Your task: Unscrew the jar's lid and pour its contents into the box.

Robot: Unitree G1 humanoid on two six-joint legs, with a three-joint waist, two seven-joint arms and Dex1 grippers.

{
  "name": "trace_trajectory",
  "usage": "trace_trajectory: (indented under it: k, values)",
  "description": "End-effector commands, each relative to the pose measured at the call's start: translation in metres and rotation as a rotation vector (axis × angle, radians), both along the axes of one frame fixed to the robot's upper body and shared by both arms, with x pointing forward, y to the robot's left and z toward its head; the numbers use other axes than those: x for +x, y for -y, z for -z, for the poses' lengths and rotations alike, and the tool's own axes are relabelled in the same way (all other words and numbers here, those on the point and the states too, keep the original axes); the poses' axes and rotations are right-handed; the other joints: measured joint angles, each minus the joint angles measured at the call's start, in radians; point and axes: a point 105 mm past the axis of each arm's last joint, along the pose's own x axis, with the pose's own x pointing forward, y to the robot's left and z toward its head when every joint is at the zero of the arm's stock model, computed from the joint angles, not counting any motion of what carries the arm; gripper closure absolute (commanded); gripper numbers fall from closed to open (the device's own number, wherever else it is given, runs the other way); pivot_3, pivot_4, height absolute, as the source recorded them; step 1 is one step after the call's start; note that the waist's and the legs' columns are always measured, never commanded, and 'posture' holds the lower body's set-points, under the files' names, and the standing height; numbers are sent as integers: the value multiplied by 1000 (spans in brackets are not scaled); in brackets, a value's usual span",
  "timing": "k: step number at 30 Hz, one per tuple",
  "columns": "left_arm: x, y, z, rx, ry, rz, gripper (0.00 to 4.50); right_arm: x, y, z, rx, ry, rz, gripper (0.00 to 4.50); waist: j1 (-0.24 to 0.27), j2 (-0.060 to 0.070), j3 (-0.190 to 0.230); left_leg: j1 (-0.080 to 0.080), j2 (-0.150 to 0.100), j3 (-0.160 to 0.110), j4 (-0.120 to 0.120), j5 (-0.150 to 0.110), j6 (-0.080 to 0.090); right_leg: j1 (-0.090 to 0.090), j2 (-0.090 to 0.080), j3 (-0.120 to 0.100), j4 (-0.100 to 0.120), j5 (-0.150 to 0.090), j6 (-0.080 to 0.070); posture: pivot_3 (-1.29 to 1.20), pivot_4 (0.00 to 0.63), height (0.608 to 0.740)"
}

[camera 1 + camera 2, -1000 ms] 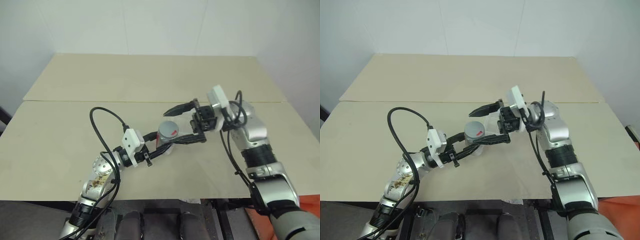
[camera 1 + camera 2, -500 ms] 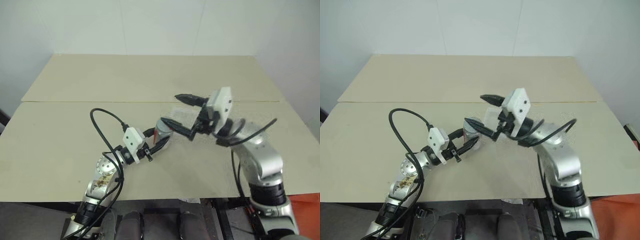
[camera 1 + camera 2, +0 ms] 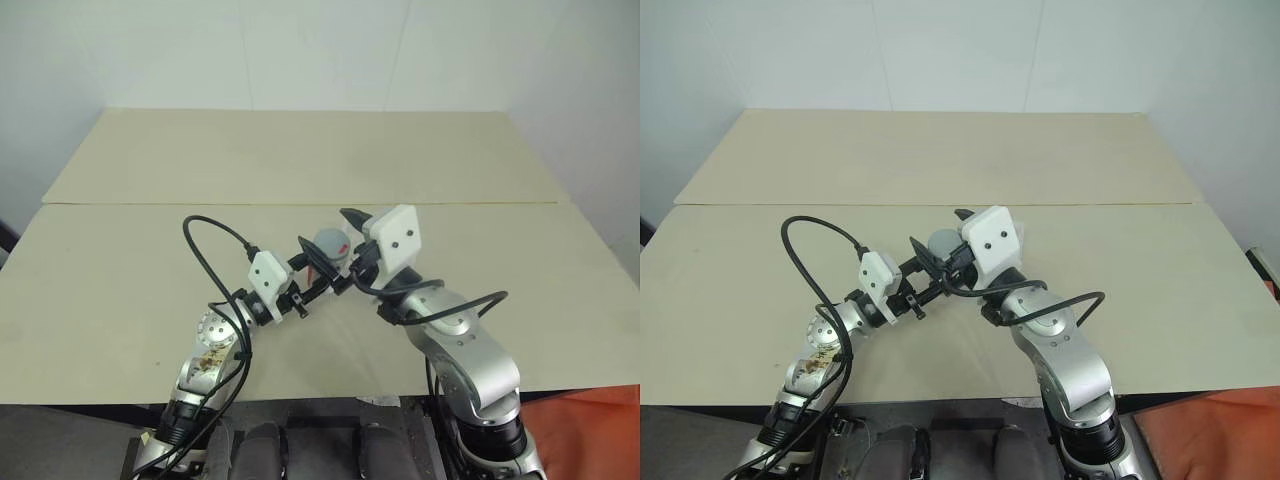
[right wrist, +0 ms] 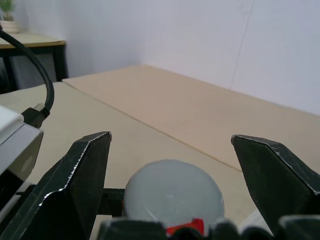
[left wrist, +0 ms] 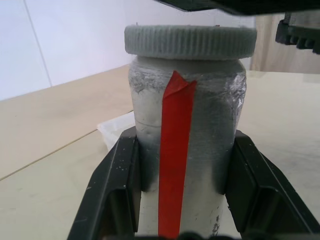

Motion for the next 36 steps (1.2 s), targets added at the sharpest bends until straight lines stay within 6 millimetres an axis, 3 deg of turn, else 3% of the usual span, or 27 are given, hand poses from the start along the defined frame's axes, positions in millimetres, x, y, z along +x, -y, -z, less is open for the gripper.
trace_trajectory:
  k: [1, 31, 36]
  values:
    - [0, 3, -15, -18, 63, 4, 2613, -5, -2, -9, 8, 49, 3, 29, 0, 0, 0, 0, 0, 0, 0, 0, 0, 0, 0, 0, 0, 0, 0, 0, 150, 740]
    - [2, 4, -13, -29, 54, 1, 2613, -1, 3, 0, 50, -35, 14, 29, 0, 0, 0, 0, 0, 0, 0, 0, 0, 0, 1, 0, 0, 0, 0, 0, 150, 740]
    - [3, 4, -11, -24, 50, 0, 2613, 0, 4, 0, 63, -43, 17, 1596, 0, 0, 0, 0, 0, 0, 0, 0, 0, 0, 1, 0, 0, 0, 0, 0, 150, 740]
